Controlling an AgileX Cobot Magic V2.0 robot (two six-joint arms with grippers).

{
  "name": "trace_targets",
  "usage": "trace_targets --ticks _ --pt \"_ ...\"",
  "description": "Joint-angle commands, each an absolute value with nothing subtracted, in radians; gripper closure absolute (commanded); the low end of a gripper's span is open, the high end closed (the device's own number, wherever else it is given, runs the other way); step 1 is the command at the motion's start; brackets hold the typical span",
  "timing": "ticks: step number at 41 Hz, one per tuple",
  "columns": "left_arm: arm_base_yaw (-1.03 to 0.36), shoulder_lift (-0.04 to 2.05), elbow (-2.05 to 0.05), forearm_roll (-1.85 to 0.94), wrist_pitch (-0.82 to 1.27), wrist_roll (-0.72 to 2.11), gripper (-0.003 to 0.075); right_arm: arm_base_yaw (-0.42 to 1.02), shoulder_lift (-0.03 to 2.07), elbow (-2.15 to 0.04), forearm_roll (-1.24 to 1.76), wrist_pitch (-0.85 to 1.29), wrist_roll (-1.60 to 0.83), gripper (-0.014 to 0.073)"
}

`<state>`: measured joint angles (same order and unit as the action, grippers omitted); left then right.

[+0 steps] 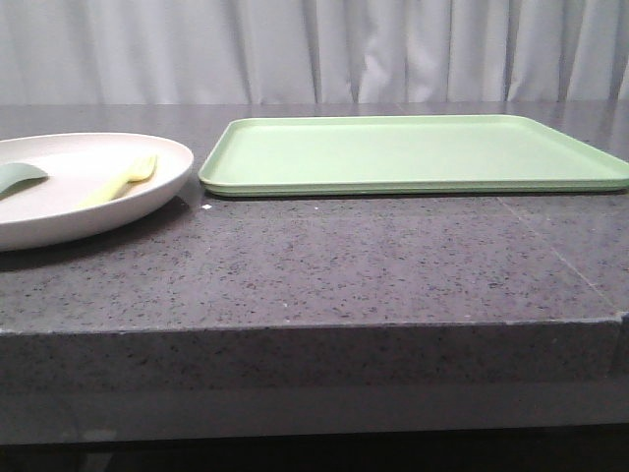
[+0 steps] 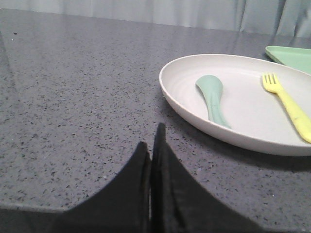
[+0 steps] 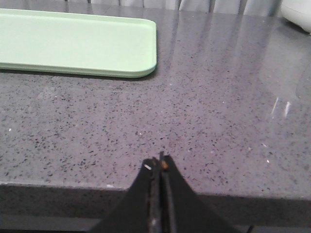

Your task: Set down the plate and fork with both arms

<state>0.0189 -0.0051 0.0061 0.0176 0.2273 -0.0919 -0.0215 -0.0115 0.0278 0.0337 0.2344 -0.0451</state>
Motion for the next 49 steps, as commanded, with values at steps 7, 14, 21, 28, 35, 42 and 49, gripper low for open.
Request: trace_targets --ticks 7,14,21,28,35,42,49 --pt "0.022 -0.026 0.008 0.011 0.145 -0.098 0.0738 -0.025 -0.029 0.023 0.028 0.153 -0.051 0.0711" --pt "0.022 -0.026 0.008 0.011 0.145 -0.098 0.0738 -0.025 -0.029 0.023 0.028 0.148 -0.051 0.0711" --pt "0.022 -0.026 0.008 0.011 0.145 -0.098 0.0738 -0.025 -0.029 0.023 0.028 0.146 -0.051 0.0711" --pt "0.022 -0.026 0.008 0.02 0.145 -0.098 0.0738 -0.025 -0.029 0.023 0.028 0.143 -0.051 0.0711" --pt "0.022 -0.026 0.008 0.022 0.145 -0.098 0.0738 -0.025 -0.029 0.023 0.028 0.139 -0.051 0.0711" --pt "0.022 -0.026 0.008 0.022 0.135 -0.098 0.0738 -0.025 -0.029 0.023 0.028 0.135 -0.051 0.0711" --pt "0.022 -0.026 0.008 0.022 0.105 -0.098 0.0738 -0.025 -0.029 0.023 0.028 0.102 -0.05 0.0711"
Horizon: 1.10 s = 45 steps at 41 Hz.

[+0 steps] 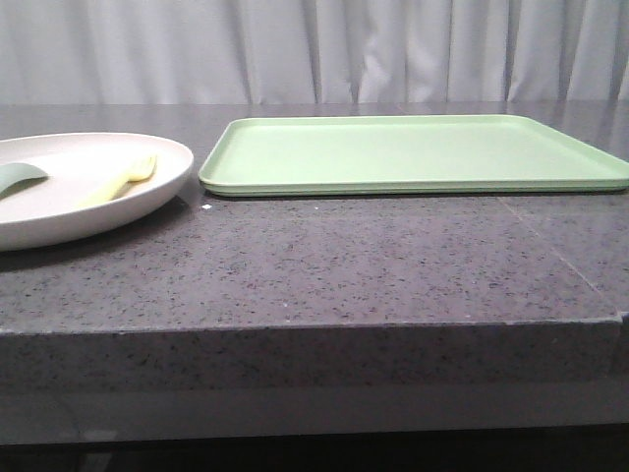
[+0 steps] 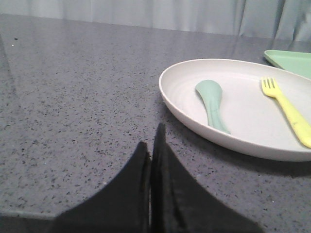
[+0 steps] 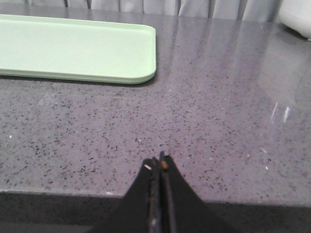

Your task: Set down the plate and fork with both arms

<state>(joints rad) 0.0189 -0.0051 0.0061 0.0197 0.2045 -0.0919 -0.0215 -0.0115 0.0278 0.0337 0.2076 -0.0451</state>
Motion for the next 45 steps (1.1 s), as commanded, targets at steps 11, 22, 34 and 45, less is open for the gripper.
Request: trace_targets --ticks 11,22,34,45 --pt "0.022 -0.026 0.008 0.022 0.0 -0.098 0.0738 -0.025 -0.029 0.022 0.028 0.078 -0.05 0.0711" --pt "0.022 -0.026 0.008 0.022 -0.252 -0.098 0.0738 -0.025 -0.029 -0.069 0.031 0.078 -0.05 0.0711" --pt "0.022 0.003 -0.128 0.022 -0.297 -0.098 0.0738 -0.025 -0.022 -0.326 0.036 0.153 -0.05 0.0711" --pt "0.022 0.245 -0.45 0.127 0.019 -0.098 0.0738 -0.025 0.217 -0.606 0.187 0.359 -0.05 0.0708"
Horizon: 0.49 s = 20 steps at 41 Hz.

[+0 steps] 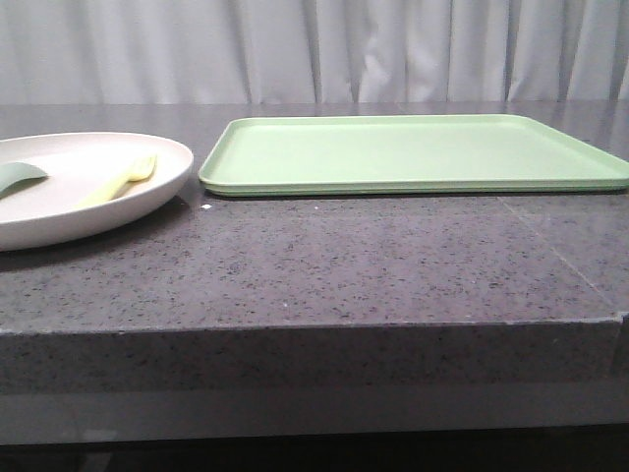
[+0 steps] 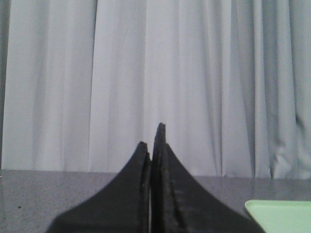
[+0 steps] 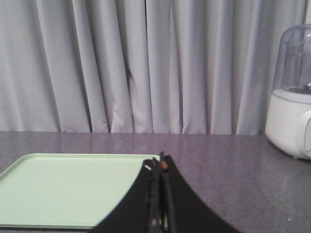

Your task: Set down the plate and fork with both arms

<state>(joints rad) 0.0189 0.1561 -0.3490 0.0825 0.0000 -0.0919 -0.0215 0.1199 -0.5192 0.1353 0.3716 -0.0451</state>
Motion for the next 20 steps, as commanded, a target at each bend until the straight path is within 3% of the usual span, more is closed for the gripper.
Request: trace_targets --ticks 1,9,20 --pt "0.022 0.276 -0.47 0.136 0.043 -0.098 0.0738 -0.025 0.244 -0.624 0.202 0.377 -0.05 0.0708" --pt "0.022 0.44 -0.597 0.145 0.168 -0.098 0.0738 -0.025 0.472 -0.718 0.204 0.451 -0.05 0.0706" --pt "0.022 0.474 -0.598 0.145 0.166 -0.098 0.0738 -0.025 0.523 -0.718 0.185 0.446 -0.05 0.067"
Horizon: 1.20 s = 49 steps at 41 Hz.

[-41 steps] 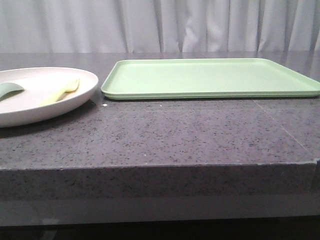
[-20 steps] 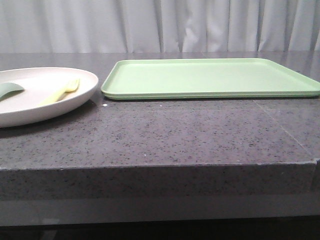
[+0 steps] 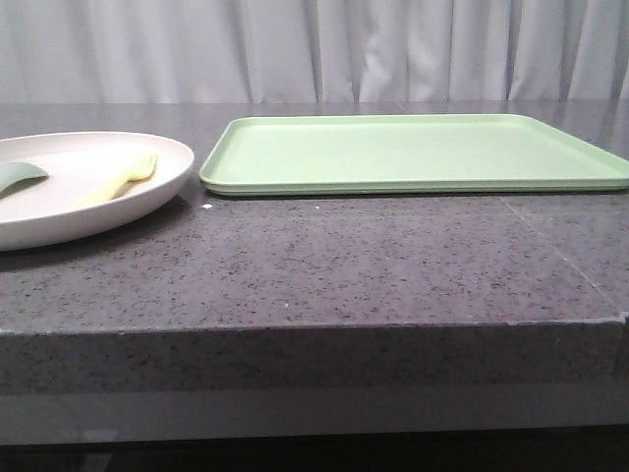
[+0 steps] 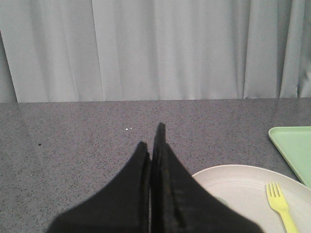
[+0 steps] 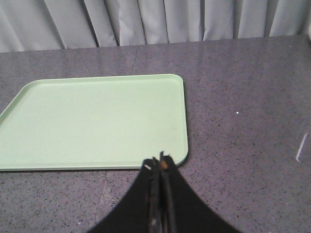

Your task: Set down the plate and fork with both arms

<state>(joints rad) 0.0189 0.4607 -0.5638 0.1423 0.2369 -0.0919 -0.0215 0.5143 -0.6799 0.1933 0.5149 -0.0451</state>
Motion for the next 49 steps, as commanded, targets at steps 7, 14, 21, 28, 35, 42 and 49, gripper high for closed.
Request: trace_targets --ticks 7,14,21,28,35,42,49 --pt "0.022 0.478 -0.569 0.145 0.141 -0.098 0.0688 -0.025 0.523 -0.718 0.154 0.447 -0.05 0.0442" --pt "0.022 0.478 -0.548 0.145 0.112 -0.098 0.0407 -0.025 0.523 -0.718 0.146 0.448 -0.05 0.0132" --pt "0.022 0.478 -0.548 0.145 0.097 -0.098 0.015 -0.021 0.524 -0.718 0.14 0.447 -0.05 0.0028" --pt "0.022 0.478 -0.548 0.143 0.09 -0.098 0.0143 -0.004 0.524 -0.718 0.14 0.461 -0.05 0.0028" --pt "0.022 0.525 -0.562 0.062 0.1 -0.098 0.0145 -0.004 0.524 -0.718 0.14 0.462 -0.05 0.0028" --pt "0.022 0.714 -0.652 0.056 0.191 -0.098 0.0145 -0.004 0.524 -0.718 0.14 0.463 -0.05 0.0028" --pt "0.022 0.928 -0.827 0.056 0.402 -0.098 0.0145 -0.004 0.524 -0.718 0.14 0.464 -0.05 0.0028"
